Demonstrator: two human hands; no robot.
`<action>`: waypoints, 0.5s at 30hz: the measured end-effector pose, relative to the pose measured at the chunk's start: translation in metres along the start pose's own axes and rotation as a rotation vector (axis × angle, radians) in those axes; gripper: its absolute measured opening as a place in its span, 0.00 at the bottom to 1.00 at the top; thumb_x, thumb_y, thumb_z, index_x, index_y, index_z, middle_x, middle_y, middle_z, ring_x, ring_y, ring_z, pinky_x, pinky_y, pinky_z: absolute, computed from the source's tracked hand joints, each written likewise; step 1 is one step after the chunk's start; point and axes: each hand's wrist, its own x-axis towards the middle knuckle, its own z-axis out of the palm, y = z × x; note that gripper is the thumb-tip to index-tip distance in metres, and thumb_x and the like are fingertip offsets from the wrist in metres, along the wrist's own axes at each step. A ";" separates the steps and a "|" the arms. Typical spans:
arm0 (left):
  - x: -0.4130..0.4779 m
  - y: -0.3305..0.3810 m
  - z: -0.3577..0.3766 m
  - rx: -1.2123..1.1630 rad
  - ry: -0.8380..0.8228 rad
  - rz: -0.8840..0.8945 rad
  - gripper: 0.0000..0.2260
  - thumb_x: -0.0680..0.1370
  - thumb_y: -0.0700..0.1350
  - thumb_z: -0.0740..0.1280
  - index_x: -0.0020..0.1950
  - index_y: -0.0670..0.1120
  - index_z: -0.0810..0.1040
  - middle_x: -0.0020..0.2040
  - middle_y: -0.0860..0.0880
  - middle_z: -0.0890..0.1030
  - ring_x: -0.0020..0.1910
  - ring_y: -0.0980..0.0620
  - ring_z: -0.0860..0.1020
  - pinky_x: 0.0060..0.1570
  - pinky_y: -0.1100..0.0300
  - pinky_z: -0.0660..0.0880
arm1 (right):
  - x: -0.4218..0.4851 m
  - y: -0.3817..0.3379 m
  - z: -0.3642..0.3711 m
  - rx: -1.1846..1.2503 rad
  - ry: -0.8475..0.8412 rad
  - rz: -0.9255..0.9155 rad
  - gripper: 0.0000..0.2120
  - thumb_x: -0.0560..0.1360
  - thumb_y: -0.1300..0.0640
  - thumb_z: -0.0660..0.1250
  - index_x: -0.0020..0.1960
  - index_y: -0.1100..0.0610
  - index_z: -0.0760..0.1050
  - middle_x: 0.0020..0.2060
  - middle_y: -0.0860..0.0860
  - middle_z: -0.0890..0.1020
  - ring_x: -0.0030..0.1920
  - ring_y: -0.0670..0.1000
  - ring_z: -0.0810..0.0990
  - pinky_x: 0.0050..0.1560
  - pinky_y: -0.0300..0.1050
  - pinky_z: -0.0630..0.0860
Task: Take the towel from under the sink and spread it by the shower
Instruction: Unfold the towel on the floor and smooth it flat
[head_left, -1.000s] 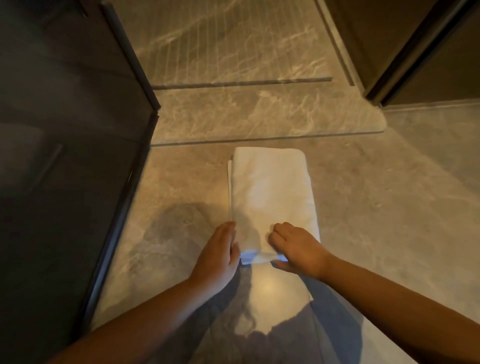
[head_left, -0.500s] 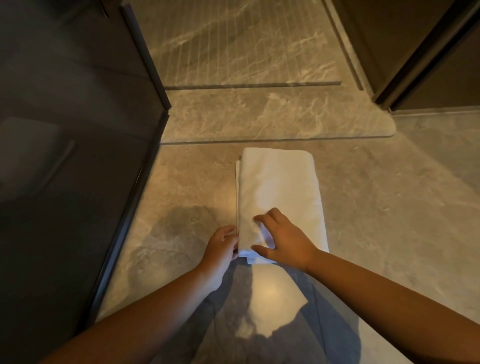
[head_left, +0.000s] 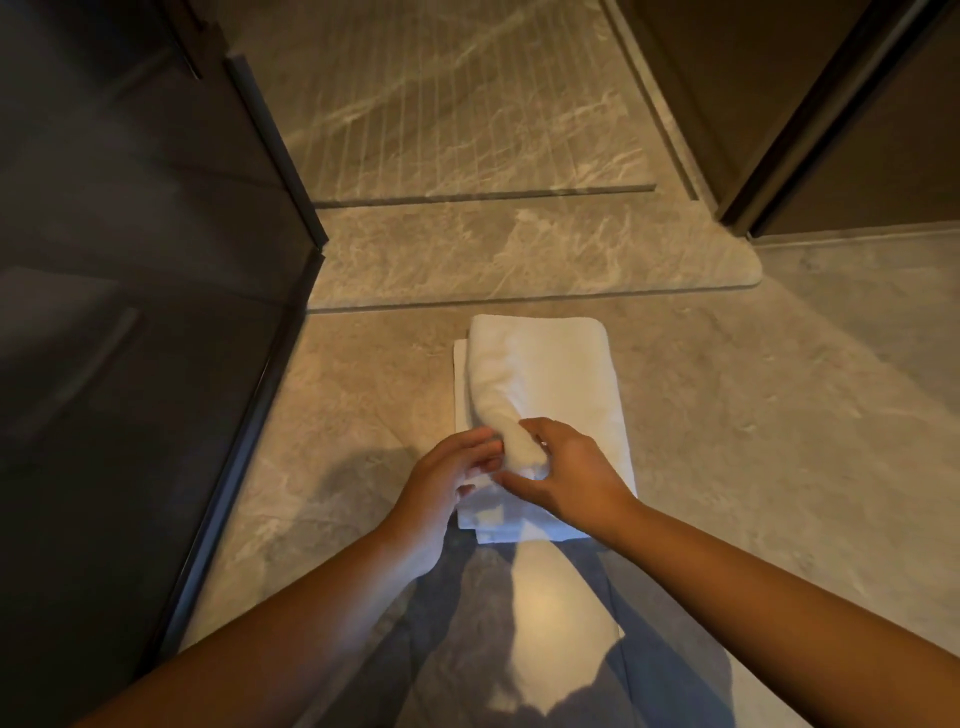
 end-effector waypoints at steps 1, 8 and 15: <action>0.001 0.003 0.005 0.029 -0.010 0.013 0.09 0.73 0.49 0.65 0.50 0.51 0.80 0.49 0.50 0.84 0.54 0.52 0.78 0.54 0.54 0.68 | -0.001 0.001 -0.003 0.039 0.044 0.015 0.22 0.70 0.50 0.71 0.60 0.56 0.72 0.54 0.54 0.80 0.51 0.53 0.77 0.48 0.39 0.69; 0.007 0.013 0.040 0.194 0.004 0.129 0.10 0.79 0.42 0.55 0.49 0.51 0.76 0.51 0.50 0.82 0.50 0.59 0.76 0.33 0.72 0.73 | -0.014 0.021 -0.040 0.098 0.299 0.067 0.05 0.70 0.61 0.68 0.45 0.59 0.76 0.32 0.49 0.74 0.35 0.52 0.73 0.34 0.40 0.65; 0.014 -0.018 0.046 0.627 0.051 0.402 0.07 0.78 0.43 0.59 0.49 0.50 0.77 0.51 0.51 0.79 0.51 0.52 0.76 0.46 0.70 0.70 | -0.036 0.056 -0.087 0.231 0.492 0.116 0.07 0.71 0.61 0.68 0.44 0.52 0.73 0.33 0.47 0.76 0.33 0.44 0.74 0.31 0.26 0.68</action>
